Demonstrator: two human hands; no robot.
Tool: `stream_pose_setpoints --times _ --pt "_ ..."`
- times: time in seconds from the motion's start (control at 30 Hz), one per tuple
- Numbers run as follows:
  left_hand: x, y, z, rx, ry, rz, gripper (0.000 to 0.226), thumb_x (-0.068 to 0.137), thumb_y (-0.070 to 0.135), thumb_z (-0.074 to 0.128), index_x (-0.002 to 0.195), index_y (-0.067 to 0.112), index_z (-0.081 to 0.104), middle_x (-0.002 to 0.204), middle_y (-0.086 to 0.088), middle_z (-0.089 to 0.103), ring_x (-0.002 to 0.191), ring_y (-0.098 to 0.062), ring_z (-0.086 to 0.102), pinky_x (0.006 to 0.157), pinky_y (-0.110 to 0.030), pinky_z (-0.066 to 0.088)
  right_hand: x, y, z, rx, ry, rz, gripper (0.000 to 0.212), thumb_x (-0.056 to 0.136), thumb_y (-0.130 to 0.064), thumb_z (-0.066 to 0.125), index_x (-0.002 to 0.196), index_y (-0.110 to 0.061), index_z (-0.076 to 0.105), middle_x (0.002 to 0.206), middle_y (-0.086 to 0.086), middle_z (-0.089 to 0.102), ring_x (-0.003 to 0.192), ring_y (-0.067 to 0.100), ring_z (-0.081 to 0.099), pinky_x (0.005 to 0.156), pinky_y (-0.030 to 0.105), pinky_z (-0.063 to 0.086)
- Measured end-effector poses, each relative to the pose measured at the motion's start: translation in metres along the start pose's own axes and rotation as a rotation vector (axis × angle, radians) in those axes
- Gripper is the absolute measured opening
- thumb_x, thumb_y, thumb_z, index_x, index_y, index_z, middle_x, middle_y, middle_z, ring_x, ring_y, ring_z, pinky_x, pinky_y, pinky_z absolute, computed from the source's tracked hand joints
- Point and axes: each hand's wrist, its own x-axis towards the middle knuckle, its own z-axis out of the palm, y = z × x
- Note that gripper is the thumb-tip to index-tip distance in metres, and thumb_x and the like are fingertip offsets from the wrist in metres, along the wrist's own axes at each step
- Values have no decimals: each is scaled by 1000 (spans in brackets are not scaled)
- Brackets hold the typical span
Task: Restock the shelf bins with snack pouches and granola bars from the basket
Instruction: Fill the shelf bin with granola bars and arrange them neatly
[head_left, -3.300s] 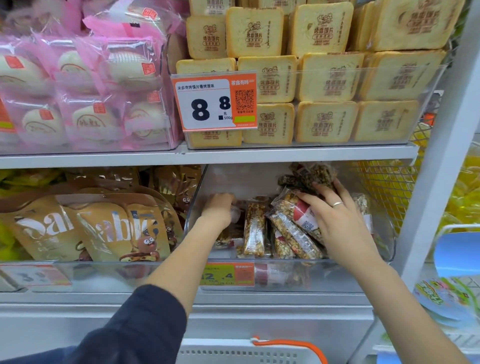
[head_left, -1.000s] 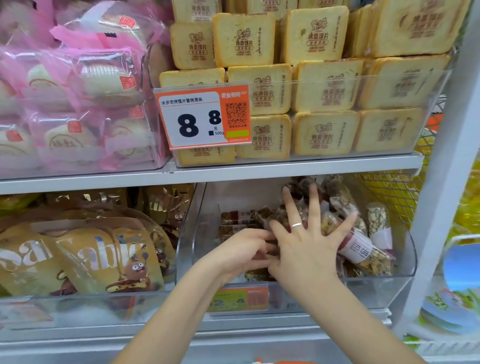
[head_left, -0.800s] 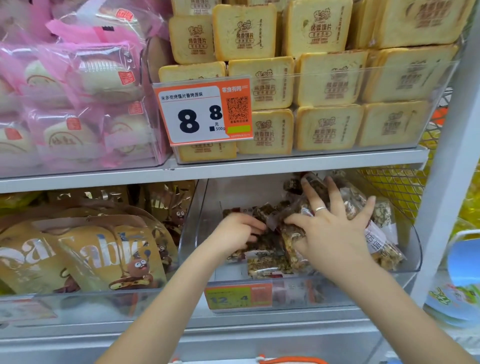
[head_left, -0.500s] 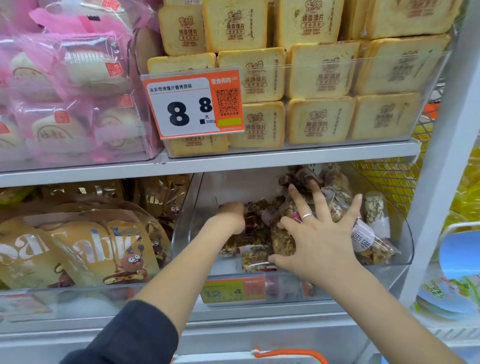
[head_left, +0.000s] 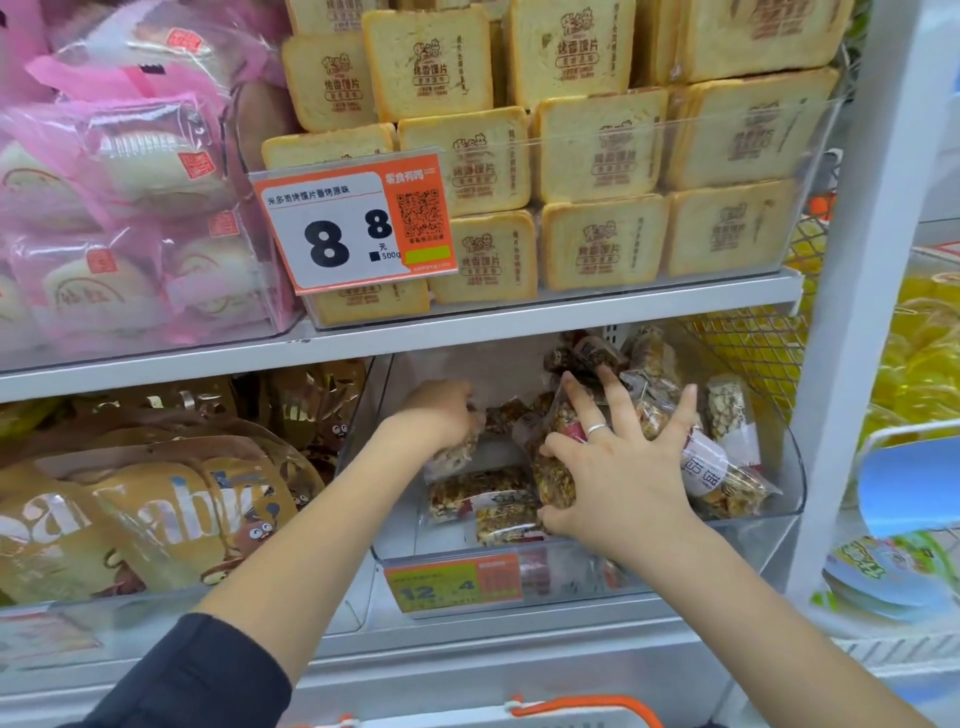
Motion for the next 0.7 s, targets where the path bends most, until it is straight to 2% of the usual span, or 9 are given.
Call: stream_pose_setpoints --times 0.07,0.1,0.17,0.3,0.4,0.5,0.6,0.67,0.7 --pt "-5 -5 6 -122 -277 -6 41 96 12 48 137 12 47 136 -14 51 115 -37 56 90 -47 52 -1 0 -1 6 -3 -3 52 77 -65 53 123 -41 48 160 0 -9 143 30 -22 94 79 -15" --pt "-5 -7 5 -124 -375 30 44 93 5 51 137 10 47 140 -16 46 118 -38 53 91 -47 51 0 0 -1 4 -10 -4 52 77 -65 53 123 -41 48 160 0 -10 143 30 -22 93 79 -16" --pt "-7 -8 -2 -9 -484 76 60 87 -8 55 141 15 42 145 -9 37 124 -32 47 82 -32 55 1 1 -1 3 -26 -4 53 77 -65 53 124 -41 47 160 -1 -11 143 29 -23 93 78 -16" --pt "-3 -15 -2 465 -289 368 74 81 0 65 144 22 35 139 -8 37 120 -27 44 83 -28 44 2 1 1 16 -34 -5 55 77 -66 53 125 -40 47 160 0 -13 143 29 -24 94 78 -15" --pt "7 -10 4 475 -278 537 65 79 15 71 137 16 43 135 -8 44 120 -26 44 93 -33 42 1 2 -1 26 -30 -9 55 78 -66 52 126 -40 47 160 0 -13 143 29 -24 93 77 -16" --pt "13 -12 -2 343 -346 532 65 76 30 75 132 15 45 132 -4 51 116 -23 48 96 -40 43 1 5 -1 44 -19 -21 57 79 -66 52 129 -38 46 160 1 -12 143 28 -23 93 76 -16" --pt "16 -19 -2 276 -243 546 50 68 33 80 109 20 54 110 0 60 100 -21 54 85 -42 48 0 4 2 50 35 -37 55 72 -67 59 120 -40 55 161 3 2 146 29 -10 95 78 -13" --pt "18 -21 -3 383 -142 545 49 67 38 80 105 20 55 105 1 60 95 -20 54 79 -38 49 -1 4 -3 74 44 -25 54 66 -68 63 112 -41 61 160 4 13 147 30 -1 95 79 -9" --pt "20 -22 -4 419 -115 525 51 67 41 79 107 20 56 107 0 61 94 -20 55 78 -37 50 0 4 -2 70 50 -39 54 69 -67 61 116 -40 59 161 3 7 147 30 -6 95 78 -12"
